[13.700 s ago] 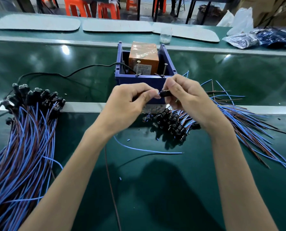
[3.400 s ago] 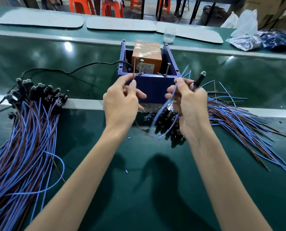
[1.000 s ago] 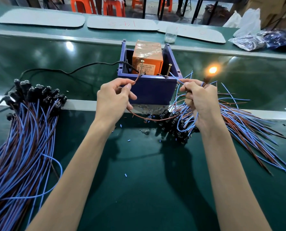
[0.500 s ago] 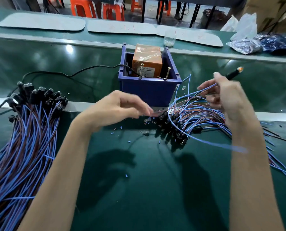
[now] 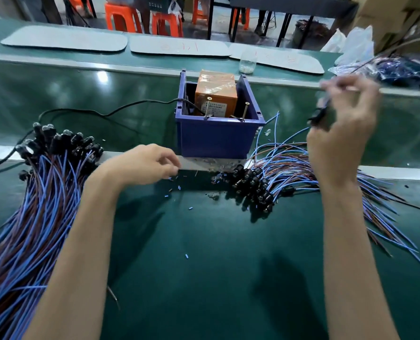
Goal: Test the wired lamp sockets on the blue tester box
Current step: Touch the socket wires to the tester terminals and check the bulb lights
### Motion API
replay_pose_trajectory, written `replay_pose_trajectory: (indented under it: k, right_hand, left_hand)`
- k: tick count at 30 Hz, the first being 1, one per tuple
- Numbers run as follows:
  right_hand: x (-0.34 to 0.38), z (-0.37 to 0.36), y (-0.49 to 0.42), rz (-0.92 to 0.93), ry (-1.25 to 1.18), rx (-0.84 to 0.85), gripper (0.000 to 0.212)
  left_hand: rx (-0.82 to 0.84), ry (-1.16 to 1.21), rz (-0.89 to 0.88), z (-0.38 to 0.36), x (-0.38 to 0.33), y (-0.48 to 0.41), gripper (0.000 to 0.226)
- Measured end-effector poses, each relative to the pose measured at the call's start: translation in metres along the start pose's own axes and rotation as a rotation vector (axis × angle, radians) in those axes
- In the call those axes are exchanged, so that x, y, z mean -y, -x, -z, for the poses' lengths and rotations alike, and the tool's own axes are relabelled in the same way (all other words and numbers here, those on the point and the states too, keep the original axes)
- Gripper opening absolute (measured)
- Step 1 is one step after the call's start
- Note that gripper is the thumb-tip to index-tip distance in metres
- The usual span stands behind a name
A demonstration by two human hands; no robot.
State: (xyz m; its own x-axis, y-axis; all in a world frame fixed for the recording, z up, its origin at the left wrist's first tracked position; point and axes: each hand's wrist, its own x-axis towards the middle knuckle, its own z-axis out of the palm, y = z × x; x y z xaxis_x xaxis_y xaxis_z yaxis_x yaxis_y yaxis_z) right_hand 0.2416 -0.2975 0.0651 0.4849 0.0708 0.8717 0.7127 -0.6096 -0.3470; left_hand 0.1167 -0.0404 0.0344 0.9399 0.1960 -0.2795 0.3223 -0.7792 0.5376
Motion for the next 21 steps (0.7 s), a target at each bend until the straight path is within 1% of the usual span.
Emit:
replay_pose_trajectory:
  k: [2,5,8,9,10,14,16,17,18,21]
  right_hand:
    - [-0.012,-0.006,0.007,-0.121,0.066,0.337,0.032]
    - [-0.027,-0.018,0.017,-0.234,0.167,0.756,0.027]
    - [-0.035,-0.027,0.027,-0.238,0.232,1.112,0.032]
    - [-0.036,-0.028,0.029,-0.231,0.253,1.198,0.034]
    - [-0.036,-0.029,0.03,-0.241,0.265,1.249,0.036]
    - [-0.037,-0.03,0.031,-0.3,0.238,1.255,0.042]
    - [-0.037,-0.031,0.033,-0.28,0.251,1.269,0.038]
    - [-0.035,-0.032,0.033,-0.247,0.258,1.247,0.035]
    - [-0.033,-0.032,0.032,-0.209,0.251,1.177,0.032]
    - [-0.013,-0.031,0.026,-0.139,0.121,0.827,0.025]
  left_hand:
    - [-0.149,-0.038,0.171,0.002,0.016,-0.003,0.009]
    - [-0.37,-0.083,0.433,0.009,0.037,-0.001,0.023]
    - [-0.485,-0.147,0.6,0.013,0.046,0.005,0.034]
    - [-0.495,-0.153,0.63,0.012,0.048,0.005,0.035]
    - [-0.494,-0.155,0.646,0.01,0.049,0.005,0.037]
    - [-0.414,-0.156,0.606,0.002,0.051,0.0,0.046]
    - [-0.387,-0.143,0.575,0.001,0.055,0.0,0.048]
    - [-0.377,-0.131,0.564,0.001,0.057,0.0,0.048]
    - [-0.363,-0.117,0.555,0.002,0.059,0.001,0.048]
    - [-0.356,-0.065,0.522,0.01,0.062,0.004,0.043]
